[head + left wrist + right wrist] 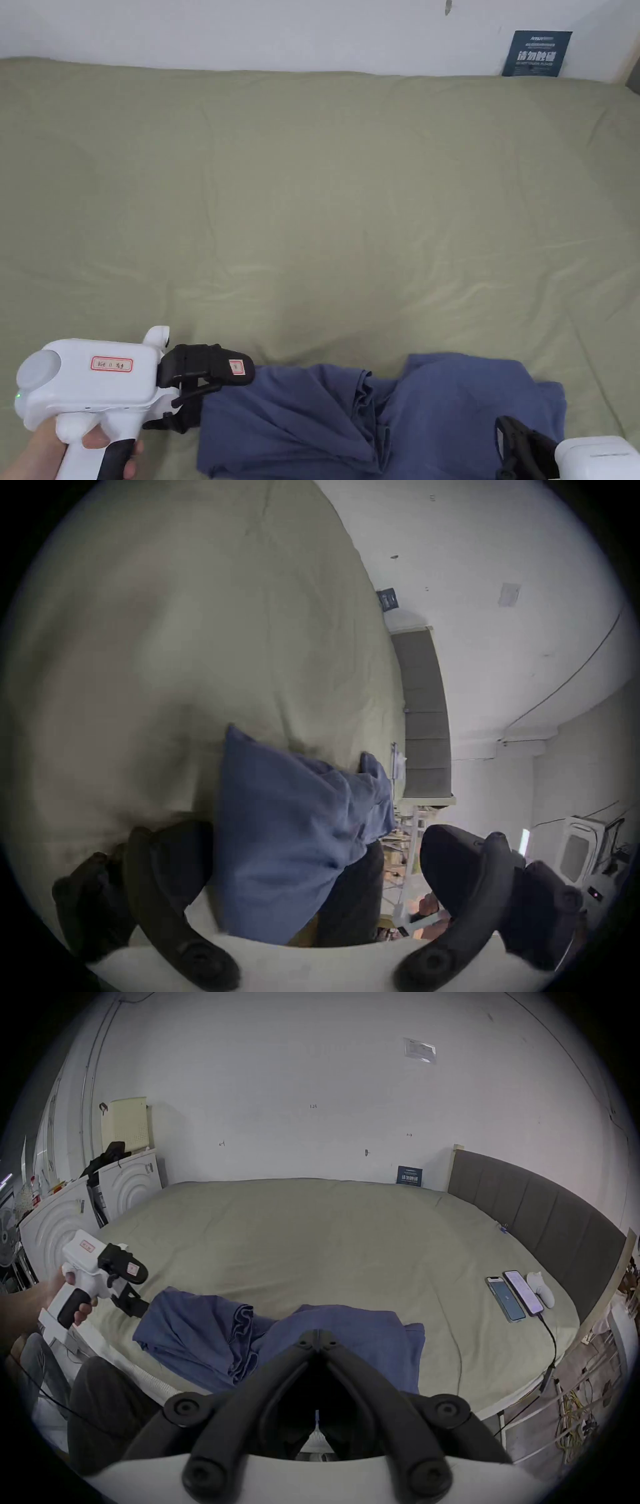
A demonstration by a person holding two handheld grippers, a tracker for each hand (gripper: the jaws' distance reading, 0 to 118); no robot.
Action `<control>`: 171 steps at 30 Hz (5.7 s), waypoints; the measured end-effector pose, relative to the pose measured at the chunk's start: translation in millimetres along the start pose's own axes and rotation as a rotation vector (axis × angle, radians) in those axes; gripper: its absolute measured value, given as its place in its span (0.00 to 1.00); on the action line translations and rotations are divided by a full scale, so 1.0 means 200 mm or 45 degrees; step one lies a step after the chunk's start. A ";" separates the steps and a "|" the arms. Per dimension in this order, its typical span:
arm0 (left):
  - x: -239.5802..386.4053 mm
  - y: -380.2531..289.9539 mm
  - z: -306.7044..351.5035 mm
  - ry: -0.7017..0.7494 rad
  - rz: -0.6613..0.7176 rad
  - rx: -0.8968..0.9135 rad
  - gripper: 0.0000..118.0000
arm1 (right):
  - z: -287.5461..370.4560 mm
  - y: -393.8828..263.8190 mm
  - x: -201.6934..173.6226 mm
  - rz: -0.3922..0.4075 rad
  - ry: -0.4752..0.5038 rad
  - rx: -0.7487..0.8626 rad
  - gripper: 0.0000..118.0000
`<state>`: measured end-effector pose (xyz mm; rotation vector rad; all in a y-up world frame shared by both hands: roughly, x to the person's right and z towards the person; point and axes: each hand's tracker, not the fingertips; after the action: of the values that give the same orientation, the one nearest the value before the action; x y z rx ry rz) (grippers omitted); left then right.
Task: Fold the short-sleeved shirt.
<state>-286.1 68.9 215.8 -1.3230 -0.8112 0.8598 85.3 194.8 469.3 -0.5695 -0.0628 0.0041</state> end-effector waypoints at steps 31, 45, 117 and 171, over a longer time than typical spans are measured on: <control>0.82 -0.38 0.51 0.616 -0.200 0.381 0.07 | 0.14 0.08 0.05 -0.001 0.062 0.158 0.00; 1.09 -0.38 -0.65 0.719 -0.493 0.098 1.00 | 0.16 0.01 0.22 -0.105 -0.013 0.103 0.00; 0.29 0.06 0.50 0.372 -0.306 0.211 0.13 | -1.01 0.07 0.20 -0.742 1.192 -0.578 0.00; 1.66 -0.77 -0.11 0.982 -1.083 1.440 0.03 | 0.10 0.75 0.20 -0.014 -0.164 0.584 0.00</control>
<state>-101.1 344.2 372.0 -0.1511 -0.1150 -0.0006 126.6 333.7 407.5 -0.1094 -0.1847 0.0435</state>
